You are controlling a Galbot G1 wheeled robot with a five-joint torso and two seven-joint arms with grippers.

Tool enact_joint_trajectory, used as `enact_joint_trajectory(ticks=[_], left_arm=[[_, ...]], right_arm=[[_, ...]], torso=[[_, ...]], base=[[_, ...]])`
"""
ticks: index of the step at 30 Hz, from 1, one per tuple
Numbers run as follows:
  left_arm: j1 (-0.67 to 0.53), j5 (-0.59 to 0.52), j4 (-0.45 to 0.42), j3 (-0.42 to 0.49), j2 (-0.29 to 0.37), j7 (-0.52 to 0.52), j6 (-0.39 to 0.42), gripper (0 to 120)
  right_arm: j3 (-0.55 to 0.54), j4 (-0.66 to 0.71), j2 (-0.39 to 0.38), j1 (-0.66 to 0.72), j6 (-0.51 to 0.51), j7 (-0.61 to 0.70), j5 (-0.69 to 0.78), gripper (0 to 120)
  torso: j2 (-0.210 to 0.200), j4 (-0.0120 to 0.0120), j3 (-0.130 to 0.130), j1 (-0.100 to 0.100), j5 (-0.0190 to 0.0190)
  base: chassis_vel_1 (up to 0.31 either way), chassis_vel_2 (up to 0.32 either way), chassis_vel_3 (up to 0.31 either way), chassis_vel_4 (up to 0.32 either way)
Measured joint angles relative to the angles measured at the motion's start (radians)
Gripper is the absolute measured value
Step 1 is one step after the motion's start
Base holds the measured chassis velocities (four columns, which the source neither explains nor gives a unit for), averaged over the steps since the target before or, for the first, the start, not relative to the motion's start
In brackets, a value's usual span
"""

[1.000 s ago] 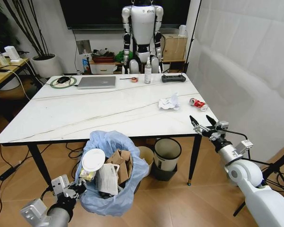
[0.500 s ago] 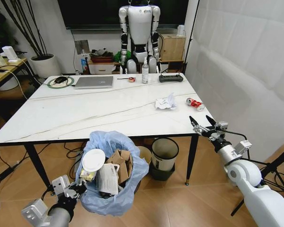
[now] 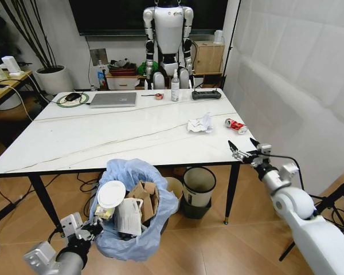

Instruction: Pick up the trash bin and place the trash from the table into it.

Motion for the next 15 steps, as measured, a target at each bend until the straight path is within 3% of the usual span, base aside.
enact_joint_trajectory(ticks=[3,5,9,15], left_arm=[[0.022,0.003,-0.016,-0.011,0.012,0.002,0.0,1],[0.026,0.004,-0.022,-0.014,0.014,0.003,0.0,1],[0.042,0.003,-0.041,-0.023,0.012,0.006,0.0,1],[0.053,0.006,-0.042,-0.03,0.0,0.008,-0.002,1]], right_arm=[[-0.064,-0.089,0.034,0.167,-0.108,-0.012,0.059,100],[-0.077,-0.131,0.045,0.2,-0.099,-0.025,0.04,100],[-0.14,-0.295,0.075,0.296,0.028,-0.058,-0.01,100],[-0.128,-0.392,0.088,0.351,-0.053,-0.156,-0.069,100]], torso=[[0.0,0.0004,0.0,0.0,-0.0008],[0.0,0.0005,0.0,0.0,-0.0009],[0.0,0.0003,0.0,0.0,0.0004],[0.0,0.0,0.0,0.0,0.0001]], base=[[0.0,0.0,0.0,0.0],[0.0,0.0,0.0,0.0],[0.0,0.0,0.0,0.0],[0.0,0.0,0.0,0.0]])
